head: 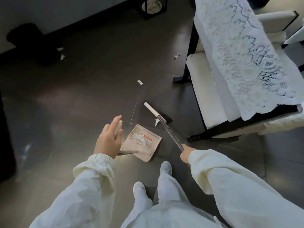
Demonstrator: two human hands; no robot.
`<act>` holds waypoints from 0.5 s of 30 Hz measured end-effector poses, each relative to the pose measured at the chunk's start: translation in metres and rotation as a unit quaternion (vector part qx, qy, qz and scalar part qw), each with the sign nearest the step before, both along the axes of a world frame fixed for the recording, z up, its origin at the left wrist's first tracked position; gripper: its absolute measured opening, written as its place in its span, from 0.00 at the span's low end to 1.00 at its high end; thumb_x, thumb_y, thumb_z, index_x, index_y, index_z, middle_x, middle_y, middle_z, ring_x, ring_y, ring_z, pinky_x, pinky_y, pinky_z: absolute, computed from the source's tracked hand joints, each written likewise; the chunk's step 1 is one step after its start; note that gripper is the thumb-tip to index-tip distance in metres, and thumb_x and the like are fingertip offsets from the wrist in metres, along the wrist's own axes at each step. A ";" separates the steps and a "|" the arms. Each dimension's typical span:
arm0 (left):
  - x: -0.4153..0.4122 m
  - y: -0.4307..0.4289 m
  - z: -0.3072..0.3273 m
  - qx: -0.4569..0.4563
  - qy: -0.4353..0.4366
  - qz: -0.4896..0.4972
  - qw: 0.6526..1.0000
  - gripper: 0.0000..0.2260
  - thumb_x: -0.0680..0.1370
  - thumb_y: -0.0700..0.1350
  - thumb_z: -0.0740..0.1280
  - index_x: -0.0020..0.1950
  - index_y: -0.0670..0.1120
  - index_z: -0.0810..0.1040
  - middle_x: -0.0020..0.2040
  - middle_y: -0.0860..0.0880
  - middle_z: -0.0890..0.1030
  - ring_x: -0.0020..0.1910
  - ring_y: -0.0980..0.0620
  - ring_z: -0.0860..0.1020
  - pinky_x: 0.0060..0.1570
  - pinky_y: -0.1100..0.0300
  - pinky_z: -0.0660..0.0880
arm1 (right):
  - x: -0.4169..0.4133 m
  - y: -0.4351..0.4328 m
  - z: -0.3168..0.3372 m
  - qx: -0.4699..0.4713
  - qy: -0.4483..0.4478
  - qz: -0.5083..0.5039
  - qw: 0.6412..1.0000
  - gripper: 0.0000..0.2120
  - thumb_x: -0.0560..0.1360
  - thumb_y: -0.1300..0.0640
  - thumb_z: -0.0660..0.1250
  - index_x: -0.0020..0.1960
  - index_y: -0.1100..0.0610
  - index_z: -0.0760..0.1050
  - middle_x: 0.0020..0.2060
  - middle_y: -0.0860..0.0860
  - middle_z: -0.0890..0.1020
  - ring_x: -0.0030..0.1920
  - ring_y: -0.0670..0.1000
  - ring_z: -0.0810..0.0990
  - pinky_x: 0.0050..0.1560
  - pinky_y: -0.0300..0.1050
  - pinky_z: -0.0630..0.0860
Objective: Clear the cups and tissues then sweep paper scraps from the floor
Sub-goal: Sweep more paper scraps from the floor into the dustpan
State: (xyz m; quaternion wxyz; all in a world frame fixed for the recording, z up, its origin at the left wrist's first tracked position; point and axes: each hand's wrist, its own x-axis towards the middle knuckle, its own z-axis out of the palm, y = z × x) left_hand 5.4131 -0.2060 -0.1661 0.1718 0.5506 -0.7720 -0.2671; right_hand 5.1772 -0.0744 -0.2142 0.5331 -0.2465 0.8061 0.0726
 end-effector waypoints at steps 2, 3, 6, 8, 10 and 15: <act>0.005 -0.004 0.000 0.007 -0.001 0.023 1.000 0.20 0.79 0.39 0.64 0.70 0.51 0.70 0.43 0.44 0.74 0.39 0.43 0.74 0.45 0.52 0.71 | -0.003 -0.004 0.002 0.046 0.023 0.065 0.997 0.27 0.81 0.55 0.56 0.77 0.54 0.52 0.69 0.60 0.68 0.66 0.60 0.72 0.65 0.51 0.70; 0.006 -0.007 -0.001 0.009 -0.005 0.037 0.999 0.20 0.79 0.39 0.64 0.70 0.51 0.70 0.43 0.45 0.73 0.39 0.43 0.74 0.45 0.52 0.71 | -0.004 -0.005 0.003 0.063 0.028 0.088 0.994 0.28 0.80 0.54 0.57 0.77 0.53 0.50 0.68 0.59 0.69 0.65 0.59 0.73 0.64 0.49 0.72; 0.009 -0.010 -0.005 0.002 0.002 0.044 0.999 0.20 0.79 0.39 0.64 0.70 0.51 0.71 0.42 0.45 0.74 0.39 0.44 0.74 0.45 0.54 0.70 | -0.002 -0.012 0.008 0.065 0.034 0.139 0.988 0.31 0.78 0.61 0.59 0.77 0.54 0.50 0.66 0.57 0.72 0.64 0.59 0.73 0.61 0.48 0.72; 0.008 -0.012 -0.005 -0.010 0.008 0.037 0.999 0.20 0.78 0.38 0.64 0.70 0.51 0.71 0.42 0.45 0.74 0.39 0.45 0.73 0.45 0.55 0.70 | 0.003 -0.017 0.015 0.082 0.031 0.166 0.982 0.33 0.76 0.63 0.59 0.77 0.54 0.48 0.67 0.57 0.71 0.63 0.60 0.74 0.56 0.47 0.73; 0.007 -0.019 -0.005 -0.007 0.019 0.036 0.999 0.20 0.78 0.38 0.64 0.69 0.51 0.72 0.42 0.45 0.75 0.39 0.45 0.73 0.46 0.56 0.69 | 0.010 -0.017 0.021 0.084 0.011 0.157 0.984 0.35 0.76 0.62 0.59 0.77 0.52 0.47 0.65 0.56 0.72 0.54 0.59 0.77 0.45 0.45 0.74; 0.006 -0.034 -0.004 0.000 0.048 0.021 0.999 0.20 0.78 0.38 0.64 0.69 0.50 0.72 0.44 0.42 0.76 0.41 0.42 0.75 0.47 0.53 0.72 | 0.027 -0.003 0.046 0.066 -0.070 0.028 0.995 0.36 0.76 0.64 0.59 0.77 0.45 0.48 0.41 0.52 0.75 0.29 0.49 0.71 0.27 0.39 0.70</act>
